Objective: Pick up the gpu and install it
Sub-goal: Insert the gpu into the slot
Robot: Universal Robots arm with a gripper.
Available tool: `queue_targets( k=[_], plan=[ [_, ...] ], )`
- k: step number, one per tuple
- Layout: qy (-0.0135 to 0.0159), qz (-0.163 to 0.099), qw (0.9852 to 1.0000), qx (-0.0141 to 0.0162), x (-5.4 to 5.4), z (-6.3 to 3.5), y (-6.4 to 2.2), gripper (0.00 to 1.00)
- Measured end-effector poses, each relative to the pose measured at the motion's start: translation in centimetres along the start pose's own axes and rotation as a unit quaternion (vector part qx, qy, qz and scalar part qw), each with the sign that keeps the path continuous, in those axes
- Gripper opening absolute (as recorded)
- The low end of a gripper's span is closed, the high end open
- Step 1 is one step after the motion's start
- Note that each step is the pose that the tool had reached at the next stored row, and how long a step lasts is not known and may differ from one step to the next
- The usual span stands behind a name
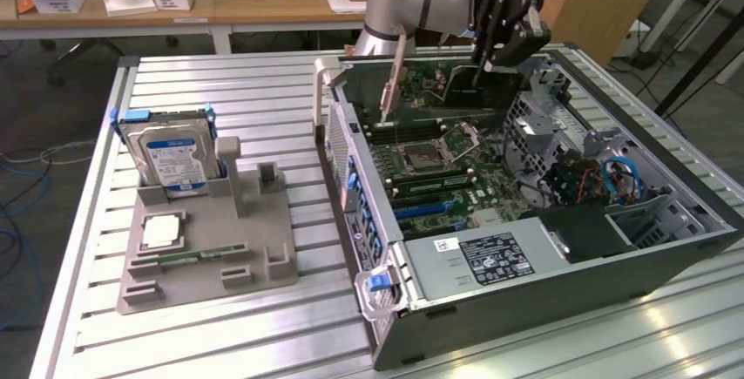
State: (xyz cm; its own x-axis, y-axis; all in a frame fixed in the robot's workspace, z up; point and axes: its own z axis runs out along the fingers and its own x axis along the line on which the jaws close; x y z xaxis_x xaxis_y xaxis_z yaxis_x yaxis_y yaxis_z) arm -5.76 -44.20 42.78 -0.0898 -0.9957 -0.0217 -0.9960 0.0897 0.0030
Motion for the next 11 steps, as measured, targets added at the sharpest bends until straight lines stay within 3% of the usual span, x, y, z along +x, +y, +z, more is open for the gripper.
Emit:
queue_targets(
  k=[3, 4, 8, 11],
  plan=[
    [-0.0001, 0.000, 1.0000, 0.0002, 0.0, 0.17, -0.04, 0.26],
    [-0.0002, 0.000, 1.0000, 0.0015, 0.0, 0.24, -0.05, 0.26],
    [-0.0009, 0.000, 0.9999, 0.0113, 0.0, 0.54, -0.05, 0.26],
    [-0.0010, 0.000, 0.9999, 0.0130, 0.0, 1.05, -0.06, 0.26]
  ],
)
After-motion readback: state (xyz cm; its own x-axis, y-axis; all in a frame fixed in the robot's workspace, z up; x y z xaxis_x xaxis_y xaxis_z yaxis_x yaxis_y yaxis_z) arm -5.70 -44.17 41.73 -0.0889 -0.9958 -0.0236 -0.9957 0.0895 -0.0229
